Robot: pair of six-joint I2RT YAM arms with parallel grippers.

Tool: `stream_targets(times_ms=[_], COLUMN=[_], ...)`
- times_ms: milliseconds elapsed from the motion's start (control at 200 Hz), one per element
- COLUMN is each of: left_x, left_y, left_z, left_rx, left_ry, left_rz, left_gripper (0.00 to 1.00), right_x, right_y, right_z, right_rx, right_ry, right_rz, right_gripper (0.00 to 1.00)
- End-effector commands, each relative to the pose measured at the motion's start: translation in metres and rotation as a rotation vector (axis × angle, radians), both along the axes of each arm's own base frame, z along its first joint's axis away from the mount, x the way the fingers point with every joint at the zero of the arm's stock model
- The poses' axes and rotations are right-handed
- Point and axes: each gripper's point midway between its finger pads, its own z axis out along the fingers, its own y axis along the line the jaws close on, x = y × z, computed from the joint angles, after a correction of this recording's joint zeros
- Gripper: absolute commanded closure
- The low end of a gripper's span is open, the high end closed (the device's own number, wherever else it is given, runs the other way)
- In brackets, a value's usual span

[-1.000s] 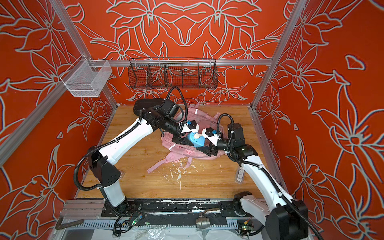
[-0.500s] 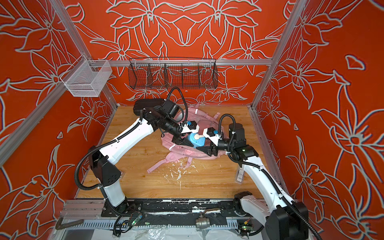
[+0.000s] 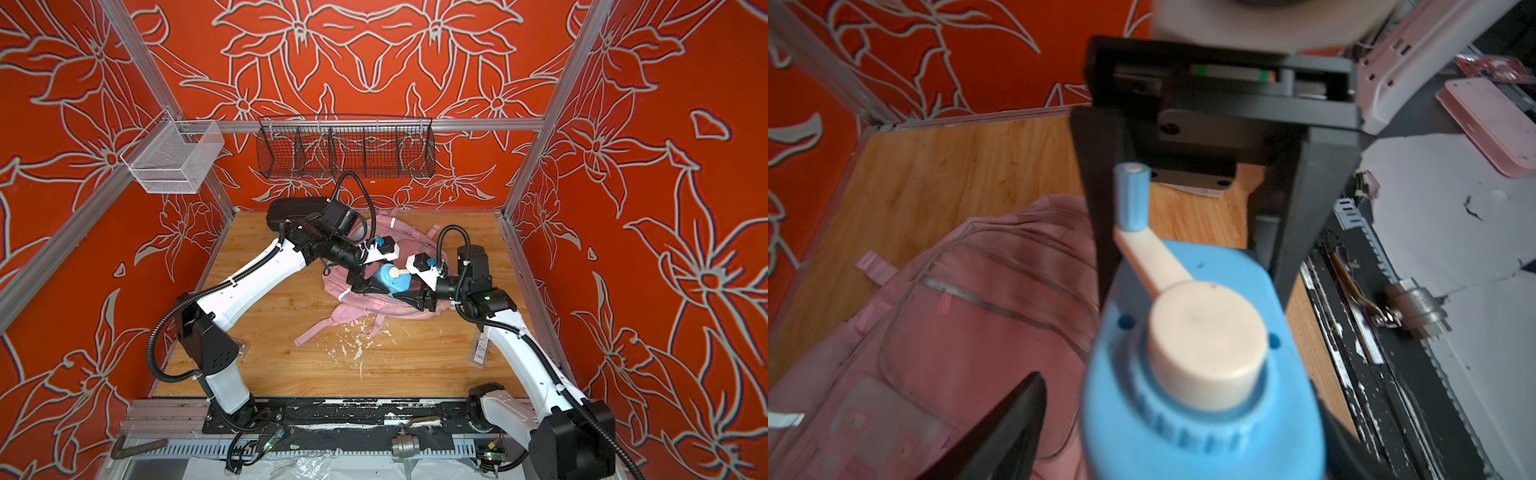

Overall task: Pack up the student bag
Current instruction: 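Move the left gripper to pinch the bag opening while the right carries the sharpener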

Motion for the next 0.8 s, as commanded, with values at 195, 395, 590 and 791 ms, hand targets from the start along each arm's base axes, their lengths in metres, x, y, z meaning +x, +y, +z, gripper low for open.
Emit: stream_targets(times_ms=[195,395,590,791], left_x=[0.090,0.100,0.100,0.088], left_y=[0.049,0.032,-0.002,-0.050], left_z=[0.059,0.008,-0.056,-0.110], left_rx=[-0.171,0.000,0.105,0.241], left_ry=[0.113,0.157,0.262,0.262], left_rz=[0.627,0.818,0.892,0.866], left_gripper=[0.02,0.07,0.11,0.11], right_x=[0.035,0.060,0.049,0.035], right_y=[-0.051,-0.120,-0.155,-0.166], right_z=[0.006,0.012,0.028,0.030], right_rx=[-0.007,-0.054,-0.077,-0.094], right_ry=[0.025,0.071,0.079,0.090], right_rz=[-0.389,-0.840,-1.050,-1.105], right_gripper=[0.68,0.68,0.69,0.69])
